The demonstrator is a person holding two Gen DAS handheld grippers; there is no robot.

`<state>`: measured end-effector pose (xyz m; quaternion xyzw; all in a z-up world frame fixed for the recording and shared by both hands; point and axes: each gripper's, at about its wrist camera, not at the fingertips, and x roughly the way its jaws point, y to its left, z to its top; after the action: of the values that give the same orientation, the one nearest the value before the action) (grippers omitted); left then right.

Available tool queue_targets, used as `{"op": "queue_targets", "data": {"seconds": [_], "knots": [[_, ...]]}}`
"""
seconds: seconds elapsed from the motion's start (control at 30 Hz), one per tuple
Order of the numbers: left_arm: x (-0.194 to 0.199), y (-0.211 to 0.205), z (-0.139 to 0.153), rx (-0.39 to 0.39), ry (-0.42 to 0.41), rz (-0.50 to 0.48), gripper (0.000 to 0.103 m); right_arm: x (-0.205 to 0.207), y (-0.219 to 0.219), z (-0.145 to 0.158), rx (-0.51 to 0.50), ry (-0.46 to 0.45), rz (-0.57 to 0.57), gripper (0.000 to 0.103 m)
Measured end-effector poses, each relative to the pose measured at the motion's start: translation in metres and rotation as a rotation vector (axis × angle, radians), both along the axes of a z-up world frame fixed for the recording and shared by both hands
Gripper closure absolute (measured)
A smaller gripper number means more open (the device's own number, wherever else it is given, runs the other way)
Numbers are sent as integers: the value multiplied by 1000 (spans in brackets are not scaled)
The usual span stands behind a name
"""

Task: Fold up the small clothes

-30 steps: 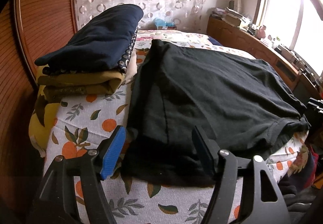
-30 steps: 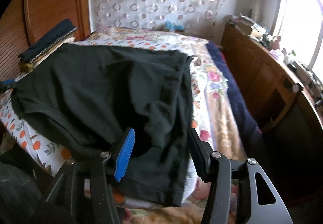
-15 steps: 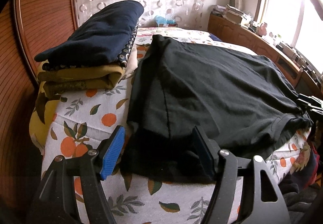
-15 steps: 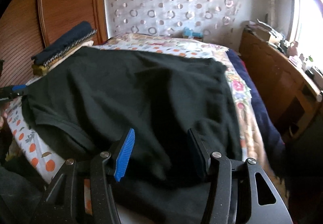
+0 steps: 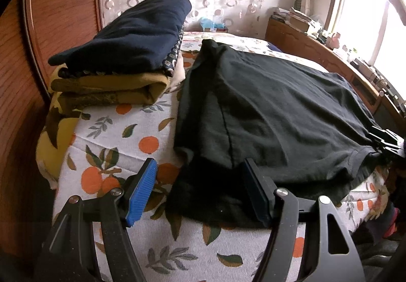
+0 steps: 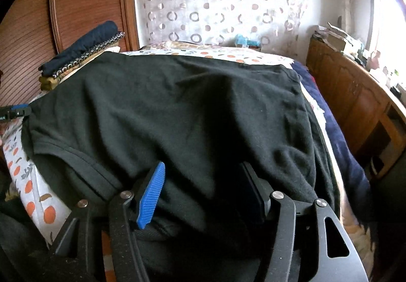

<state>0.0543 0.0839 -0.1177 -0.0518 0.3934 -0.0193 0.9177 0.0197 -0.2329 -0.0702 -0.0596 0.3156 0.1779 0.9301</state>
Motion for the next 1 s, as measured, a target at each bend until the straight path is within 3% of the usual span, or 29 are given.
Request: {"op": "queue_targets", "data": {"seconds": [0.37,0.57,0.63,0.93,1.0], "knots": [[0,9,0,-35,-19,21,34,8,0,5,0,-3,-4,40],[-3,13,7,-95,-49,18,34,8,0,5,-2,-9,-9,40],[0,12,7,-74,-45,22,34,8,0,5,-3,-10,-10,40],[10,3,-3,-43,7,0,45,8,-1,4,-2,-9,-7,40],[9,0,-3,-52,5,-16,52,8,-2,4,-1,-9,-6,40]]}}
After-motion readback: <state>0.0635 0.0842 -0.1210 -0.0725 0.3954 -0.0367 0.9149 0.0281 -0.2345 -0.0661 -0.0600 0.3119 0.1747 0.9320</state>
